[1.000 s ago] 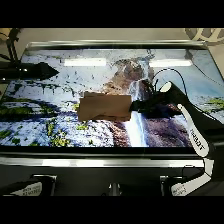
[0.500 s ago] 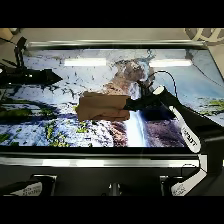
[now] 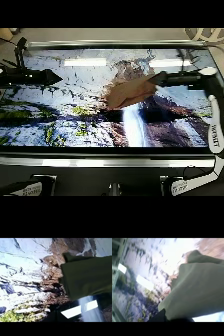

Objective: Fold the shirts.

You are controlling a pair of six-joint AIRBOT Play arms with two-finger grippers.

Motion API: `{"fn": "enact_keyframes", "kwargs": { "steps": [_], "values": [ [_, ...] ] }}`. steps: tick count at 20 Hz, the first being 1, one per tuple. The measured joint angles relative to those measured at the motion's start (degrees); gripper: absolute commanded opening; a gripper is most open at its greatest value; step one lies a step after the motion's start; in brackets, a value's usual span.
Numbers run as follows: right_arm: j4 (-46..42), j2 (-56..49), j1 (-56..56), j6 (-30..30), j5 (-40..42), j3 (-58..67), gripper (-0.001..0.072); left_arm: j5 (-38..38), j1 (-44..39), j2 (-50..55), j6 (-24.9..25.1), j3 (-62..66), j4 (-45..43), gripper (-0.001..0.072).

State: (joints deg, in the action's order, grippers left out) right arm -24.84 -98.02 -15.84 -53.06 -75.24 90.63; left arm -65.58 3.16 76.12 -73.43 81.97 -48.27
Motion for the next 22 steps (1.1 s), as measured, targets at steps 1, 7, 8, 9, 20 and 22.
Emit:
{"fn": "enact_keyframes", "kwargs": {
  "steps": [1,7,8,9,20,22],
  "values": [
    [-0.46,0.35,-4.24,-0.07,-1.42,0.57,0.0020,-0.02,-0.02,0.00,0.00,0.00,0.00,0.0024],
    [-15.63,2.12,-27.19,-1.95,-9.75,1.81,0.0019,-0.04,-0.57,0.00,-0.02,0.00,0.00,0.0024],
    [-20.79,2.34,-30.16,-2.73,-11.54,1.81,0.0020,-0.04,-0.76,0.00,-0.02,0.00,0.00,0.0024],
    [-26.08,2.51,-32.33,-3.67,-13.40,1.68,0.0021,-0.04,-1.01,0.00,-0.02,0.00,0.02,0.0024],
    [-51.89,14.97,-43.76,-11.41,-7.80,-27.17,0.0018,-0.02,-3.26,0.04,-0.02,0.00,0.02,0.0024],
    [-51.45,17.97,-44.00,-12.90,-5.38,-32.81,0.0018,0.00,-3.41,0.07,-0.02,0.00,0.02,0.0024]
  ]
}}
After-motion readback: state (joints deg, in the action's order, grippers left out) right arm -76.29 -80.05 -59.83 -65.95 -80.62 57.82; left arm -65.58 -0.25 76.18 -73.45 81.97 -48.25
